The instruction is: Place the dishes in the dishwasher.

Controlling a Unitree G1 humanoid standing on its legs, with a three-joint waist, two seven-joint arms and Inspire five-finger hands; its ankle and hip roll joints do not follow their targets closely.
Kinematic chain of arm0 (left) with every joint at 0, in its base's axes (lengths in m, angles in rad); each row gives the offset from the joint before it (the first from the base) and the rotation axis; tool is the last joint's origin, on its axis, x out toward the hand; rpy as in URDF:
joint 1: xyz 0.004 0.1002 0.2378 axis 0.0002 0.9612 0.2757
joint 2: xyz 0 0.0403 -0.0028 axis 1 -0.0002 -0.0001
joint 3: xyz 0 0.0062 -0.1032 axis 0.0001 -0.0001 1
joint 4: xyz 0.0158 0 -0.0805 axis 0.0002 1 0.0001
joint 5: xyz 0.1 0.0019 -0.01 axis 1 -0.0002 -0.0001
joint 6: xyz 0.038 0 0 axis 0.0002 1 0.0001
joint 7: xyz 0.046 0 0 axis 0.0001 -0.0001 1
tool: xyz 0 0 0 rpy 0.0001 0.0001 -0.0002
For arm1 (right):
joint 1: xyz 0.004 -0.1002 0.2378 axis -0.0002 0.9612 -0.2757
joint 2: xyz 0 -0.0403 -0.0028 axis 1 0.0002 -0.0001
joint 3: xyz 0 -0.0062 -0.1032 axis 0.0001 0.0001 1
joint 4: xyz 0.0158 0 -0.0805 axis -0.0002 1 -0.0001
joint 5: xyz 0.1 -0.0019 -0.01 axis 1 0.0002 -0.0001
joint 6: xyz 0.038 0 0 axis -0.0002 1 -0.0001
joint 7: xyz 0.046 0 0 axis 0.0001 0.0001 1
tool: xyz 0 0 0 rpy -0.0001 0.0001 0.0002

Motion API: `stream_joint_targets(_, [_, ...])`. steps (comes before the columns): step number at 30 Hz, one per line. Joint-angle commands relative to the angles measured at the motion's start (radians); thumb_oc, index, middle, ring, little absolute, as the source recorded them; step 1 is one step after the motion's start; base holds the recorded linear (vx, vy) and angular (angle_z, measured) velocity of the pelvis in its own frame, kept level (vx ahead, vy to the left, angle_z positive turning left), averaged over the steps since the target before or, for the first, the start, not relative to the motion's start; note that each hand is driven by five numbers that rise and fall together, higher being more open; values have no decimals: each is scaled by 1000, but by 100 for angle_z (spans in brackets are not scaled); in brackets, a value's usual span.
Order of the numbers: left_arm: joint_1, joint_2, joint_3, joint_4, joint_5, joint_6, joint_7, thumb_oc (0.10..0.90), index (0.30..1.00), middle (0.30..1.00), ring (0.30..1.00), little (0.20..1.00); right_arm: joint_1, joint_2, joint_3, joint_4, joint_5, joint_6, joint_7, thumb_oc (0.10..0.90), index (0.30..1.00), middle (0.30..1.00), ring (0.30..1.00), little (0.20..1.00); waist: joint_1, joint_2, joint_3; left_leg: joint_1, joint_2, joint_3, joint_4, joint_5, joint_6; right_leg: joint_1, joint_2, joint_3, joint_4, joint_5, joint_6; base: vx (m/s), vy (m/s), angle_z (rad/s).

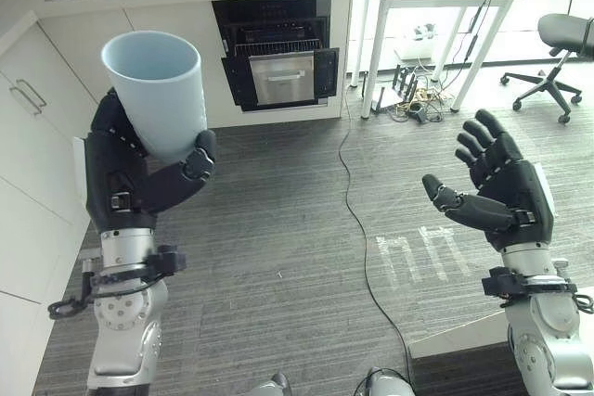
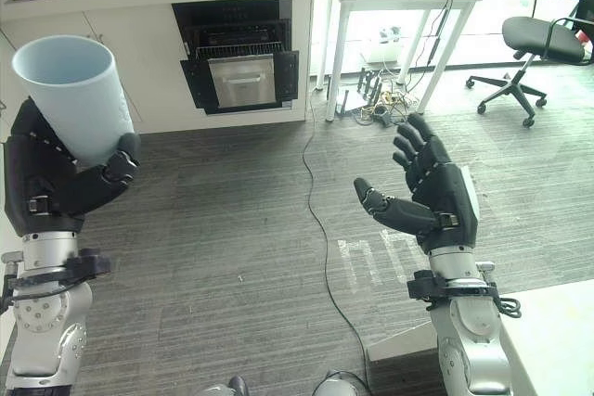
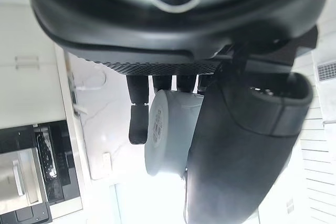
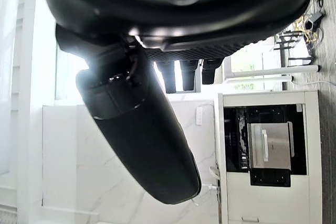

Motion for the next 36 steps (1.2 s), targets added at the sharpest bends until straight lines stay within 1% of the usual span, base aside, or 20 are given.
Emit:
stream_joint_targets(1, [-86, 32, -2, -70, 17, -113, 46, 400, 300, 300, 300, 300, -115, -47, 9, -84, 22, -117, -11, 800, 900, 900, 900, 900, 24, -22, -29, 20, -132, -92, 0, -106, 35, -45, 160, 85, 67, -99, -32, 32, -110, 13])
stream_joint_targets(8, [-64, 2, 7, -84, -37, -136, 17, 400, 300, 300, 300, 300, -95, -65, -18, -93, 15, -113, -2, 800, 900, 900, 900, 900, 27, -23, -36, 47, -97, -41, 0, -92, 17, -31, 165, 65, 67, -129, -58, 82, -107, 13])
stream_joint_targets(9, [-48, -10, 11, -88, -44, -140, 15, 400, 300, 300, 300, 300, -84, -76, -28, -93, 26, -116, 11, 800, 900, 900, 900, 900, 29, -36, -24, 71, -102, -8, 0, -61, 9, -18, 152, 60, 67, -129, -68, 165, -162, -4])
stream_joint_targets(11, [-32, -19, 14, -90, -52, -151, 9, 400, 300, 300, 300, 300, -72, -85, -39, -85, 20, -128, 17, 800, 900, 900, 900, 900, 39, -69, -4, 95, -122, 25, 5, 45, -9, 0, 125, 67, 67, -126, -83, 145, -168, -8])
stream_joint_targets(13, [-23, -22, 16, -92, -66, -154, -1, 400, 300, 300, 300, 300, -65, -90, -49, -76, 29, -142, 23, 800, 900, 900, 900, 900, 42, -81, 25, 46, -100, 49, 100, 92, -29, 18, 117, 61, 67, -120, -95, 117, -97, -1])
stream_joint_targets(14, [-24, -25, 17, -89, -62, -155, -11, 400, 300, 300, 300, 300, -71, -84, -54, -69, 23, -148, 26, 800, 900, 900, 900, 900, 42, -78, 39, 24, -65, 72, 52, 105, -32, 30, 121, 59, 67, -125, -93, 205, 42, 25])
stream_joint_targets(15, [-16, -24, 19, -91, -62, -160, -12, 400, 300, 300, 300, 300, -76, -76, -52, -70, 20, -145, 25, 800, 900, 900, 900, 900, 44, -59, 50, -6, -22, 85, 0, 96, -37, 47, 137, 59, 67, -137, -85, 234, 127, 45])
stream_joint_targets(16, [-10, -23, 21, -94, -63, -160, -12, 400, 300, 300, 300, 300, -77, -74, -50, -70, 16, -143, 23, 800, 900, 900, 900, 900, 45, -43, 53, -40, 4, 78, 0, 78, -42, 55, 152, 61, 67, -143, -81, 295, 240, 50])
stream_joint_targets(17, [4, -21, 24, -99, -64, -162, -2, 400, 300, 300, 300, 300, -75, -74, -45, -75, 11, -138, 23, 800, 900, 900, 900, 900, 53, -12, 54, -110, 38, 38, 0, 85, -62, 72, 182, 73, 67, -157, -77, 308, 236, 36])
stream_joint_targets(20, [14, -14, 39, -89, -72, -168, 6, 400, 300, 300, 300, 300, -67, -94, -48, -78, 26, -132, 40, 800, 900, 900, 900, 900, 54, 9, 41, -169, 63, -1, 0, 121, -77, 103, 212, 103, 67, -190, -86, 310, 216, 9])
stream_joint_targets(22, [9, -10, 40, -74, -41, -161, 21, 400, 300, 300, 300, 300, -57, -102, -52, -70, 65, -136, 63, 800, 900, 900, 900, 900, 50, 12, 23, -171, 71, 14, 0, 79, -71, 117, 193, 96, 67, -206, -75, 384, 307, -46])
stream_joint_targets(25, [3, 8, 46, -78, -14, -134, 7, 400, 300, 300, 300, 300, -39, -94, -63, -93, 99, -117, 91, 800, 900, 900, 900, 900, 56, 8, -1, -148, 38, 3, 0, 36, -45, 143, 156, 92, 67, -214, -47, 338, 245, -64])
stream_joint_targets(26, [-12, 31, 53, -75, -7, -117, -4, 400, 300, 300, 300, 300, -38, -83, -53, -106, 99, -110, 68, 800, 900, 900, 900, 900, 66, -2, -18, -132, 17, 5, 0, 18, -26, 161, 122, 74, 67, -212, -23, 309, 183, -34])
stream_joint_targets(29, [-41, 53, 50, -64, -19, -97, -33, 400, 300, 300, 300, 300, -64, -55, -27, -100, 83, -109, -3, 800, 900, 900, 900, 900, 89, -12, -42, -127, -28, -35, 0, -1, 5, 177, 87, 49, 67, -188, -1, 320, 190, 12])
stream_joint_targets(30, [-46, 55, 49, -65, -19, -89, -44, 400, 300, 300, 300, 300, -68, -43, -20, -101, 66, -110, -21, 800, 900, 900, 900, 900, 90, -17, -46, -122, -44, -42, 0, -8, 17, 184, 77, 43, 67, -155, 9, 327, 207, 43])
stream_joint_targets(31, [-44, 55, 45, -72, -15, -74, -72, 400, 300, 300, 300, 300, -68, -17, -4, -112, 34, -104, -35, 800, 900, 900, 900, 900, 83, -16, -53, -100, -70, -56, 0, -27, 42, 214, 75, 13, 67, -9, 36, 366, 287, 53])
stream_joint_targets(32, [-43, 54, 34, -66, 17, -78, -74, 400, 300, 300, 300, 300, -68, -4, 12, -113, 29, -104, -32, 800, 900, 900, 900, 900, 56, 2, -36, -62, -69, -71, 0, -40, 49, 140, 92, 6, 169, 85, 44, 360, 254, 64])
stream_joint_targets(33, [-49, 60, 30, -63, 23, -71, -69, 400, 300, 300, 300, 300, -68, 0, 21, -95, 36, -113, -19, 800, 900, 900, 900, 900, 46, 9, -21, -41, -59, -64, 0, -42, 39, 60, 105, -28, 148, 49, 20, 199, 115, 34])
stream_joint_targets(35, [-60, 70, 34, -65, 13, -61, -70, 400, 300, 300, 300, 300, -72, -8, 15, -86, 53, -113, -15, 800, 900, 900, 900, 900, 45, 7, -12, -31, -55, -58, 0, -43, 29, 42, 103, -66, 67, 15, 6, 131, -82, -21])
stream_joint_targets(36, [-71, 75, 37, -63, 5, -54, -74, 400, 300, 300, 300, 300, -75, -12, 10, -82, 63, -113, -13, 800, 900, 900, 900, 900, 44, -3, -3, -22, -62, -50, 0, -50, 24, 2, 80, -75, 67, -21, 2, 167, -197, -36])
